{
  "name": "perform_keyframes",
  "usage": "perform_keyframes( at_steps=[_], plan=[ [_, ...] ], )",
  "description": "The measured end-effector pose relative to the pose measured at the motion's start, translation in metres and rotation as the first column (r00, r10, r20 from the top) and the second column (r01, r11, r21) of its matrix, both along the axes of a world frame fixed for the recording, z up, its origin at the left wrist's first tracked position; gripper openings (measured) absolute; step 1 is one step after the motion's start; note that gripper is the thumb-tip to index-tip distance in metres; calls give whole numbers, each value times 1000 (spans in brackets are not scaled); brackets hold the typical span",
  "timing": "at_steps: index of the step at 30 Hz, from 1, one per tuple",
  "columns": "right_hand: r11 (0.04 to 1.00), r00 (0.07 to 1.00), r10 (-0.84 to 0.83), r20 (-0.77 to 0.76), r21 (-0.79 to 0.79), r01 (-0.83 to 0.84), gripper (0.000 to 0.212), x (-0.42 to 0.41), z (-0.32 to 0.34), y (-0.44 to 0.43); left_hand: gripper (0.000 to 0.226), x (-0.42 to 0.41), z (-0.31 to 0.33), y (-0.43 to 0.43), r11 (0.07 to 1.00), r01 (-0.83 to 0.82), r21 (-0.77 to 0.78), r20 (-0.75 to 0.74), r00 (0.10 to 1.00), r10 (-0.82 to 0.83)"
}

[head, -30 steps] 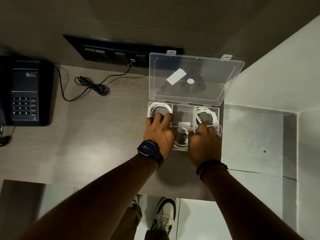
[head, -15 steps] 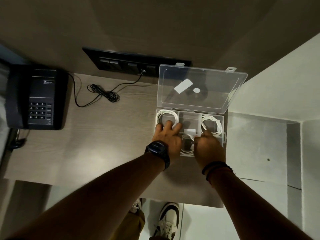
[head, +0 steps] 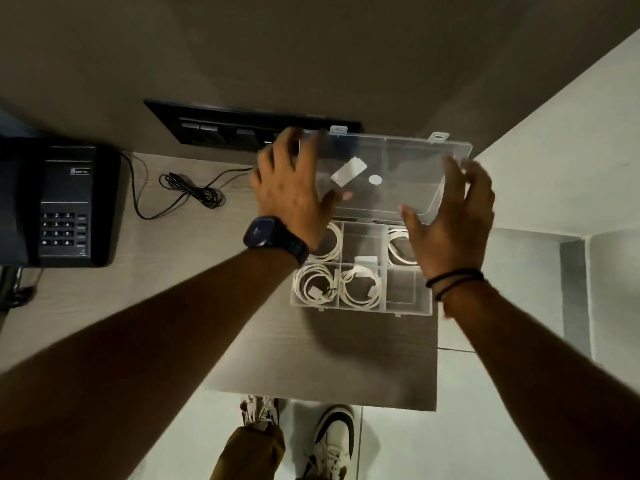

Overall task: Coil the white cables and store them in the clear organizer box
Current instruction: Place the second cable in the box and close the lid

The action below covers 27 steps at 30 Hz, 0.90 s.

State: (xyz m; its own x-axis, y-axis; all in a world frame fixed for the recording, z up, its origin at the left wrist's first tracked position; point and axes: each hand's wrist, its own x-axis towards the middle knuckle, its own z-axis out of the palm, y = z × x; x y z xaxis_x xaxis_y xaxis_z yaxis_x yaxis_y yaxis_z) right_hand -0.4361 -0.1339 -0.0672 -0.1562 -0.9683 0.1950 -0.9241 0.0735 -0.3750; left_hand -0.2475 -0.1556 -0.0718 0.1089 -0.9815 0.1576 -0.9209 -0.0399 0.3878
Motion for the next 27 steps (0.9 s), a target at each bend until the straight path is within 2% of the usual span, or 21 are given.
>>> perform_keyframes(
  at_steps=[3,6,8,11,13,15,18,21,24,27],
  plan=[
    [994,997,75,-18,76,-73,75,-8,11,-28,74,4,12,-18,997,7,76,2,1000,-7],
    [986,985,151,-88,82,-144,71,-15,14,-40,57,9,19,-27,998,46,51,29,998,-48],
    [989,971,144,-193,50,-137,62,-20,15,-42,47,12,26,-33,995,84,54,1,996,-84],
    [988,934,115,-339,-58,-143,34,-24,17,-36,27,16,38,-30,978,204,55,-37,979,-202],
    [977,940,144,-310,-105,-184,22,-25,22,-24,16,21,43,-17,947,322,16,-5,947,-322],
    [962,955,222,-199,-114,-247,15,-26,30,-6,13,27,46,6,917,399,-4,12,917,-399],
    [927,927,356,-116,-83,-366,16,-29,32,31,16,36,40,43,856,514,-45,41,857,-513],
    [872,856,477,-199,-17,-490,13,-34,12,71,29,41,19,76,756,654,36,92,751,-654],
    [844,818,533,-217,78,-530,27,-39,-21,103,53,39,-12,104,651,734,196,130,638,-759],
    [809,789,584,-190,218,-546,46,-43,-52,128,77,38,-35,122,551,683,479,112,575,-810]
  ],
)
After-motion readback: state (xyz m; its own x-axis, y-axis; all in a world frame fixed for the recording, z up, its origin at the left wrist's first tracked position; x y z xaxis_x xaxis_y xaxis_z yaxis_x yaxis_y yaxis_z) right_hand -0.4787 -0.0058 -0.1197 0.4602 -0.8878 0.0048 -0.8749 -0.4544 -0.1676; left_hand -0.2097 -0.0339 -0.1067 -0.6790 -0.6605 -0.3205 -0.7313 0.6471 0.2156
